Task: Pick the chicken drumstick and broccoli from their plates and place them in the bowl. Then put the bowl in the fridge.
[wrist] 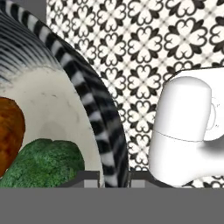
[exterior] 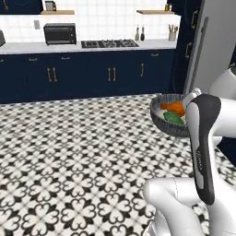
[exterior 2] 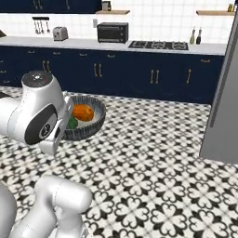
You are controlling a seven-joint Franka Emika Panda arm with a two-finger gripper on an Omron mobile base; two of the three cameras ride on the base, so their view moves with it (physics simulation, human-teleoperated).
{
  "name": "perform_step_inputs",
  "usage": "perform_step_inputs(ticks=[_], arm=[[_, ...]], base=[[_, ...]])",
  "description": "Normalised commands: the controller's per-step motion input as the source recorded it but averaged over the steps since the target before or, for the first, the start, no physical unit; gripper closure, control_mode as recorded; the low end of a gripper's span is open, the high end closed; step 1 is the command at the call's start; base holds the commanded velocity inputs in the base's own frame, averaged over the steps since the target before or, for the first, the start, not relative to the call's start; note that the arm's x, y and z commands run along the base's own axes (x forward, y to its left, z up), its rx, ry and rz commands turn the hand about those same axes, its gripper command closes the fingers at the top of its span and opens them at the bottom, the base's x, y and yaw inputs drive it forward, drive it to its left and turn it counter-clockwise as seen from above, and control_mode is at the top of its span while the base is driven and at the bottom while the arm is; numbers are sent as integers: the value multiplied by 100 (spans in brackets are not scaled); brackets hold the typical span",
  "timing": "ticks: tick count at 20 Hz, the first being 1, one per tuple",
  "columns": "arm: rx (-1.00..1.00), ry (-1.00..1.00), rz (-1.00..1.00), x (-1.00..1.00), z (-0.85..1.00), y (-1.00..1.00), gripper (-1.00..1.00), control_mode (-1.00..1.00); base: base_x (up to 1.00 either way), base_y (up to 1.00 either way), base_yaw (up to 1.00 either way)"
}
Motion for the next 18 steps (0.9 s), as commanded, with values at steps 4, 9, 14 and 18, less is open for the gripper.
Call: perform_step_inputs(ticks=[4, 9, 14, 18], arm=[[0, 0, 0, 0, 0, 0, 100, 100], [0, 0, 0, 0, 0, 0, 100, 100], [0, 0, 0, 0, 0, 0, 100, 100], [0, 0, 0, 0, 0, 0, 100, 100]], base=[[100, 58, -26], [100, 98, -47], [100, 99, -54], [100, 93, -61]])
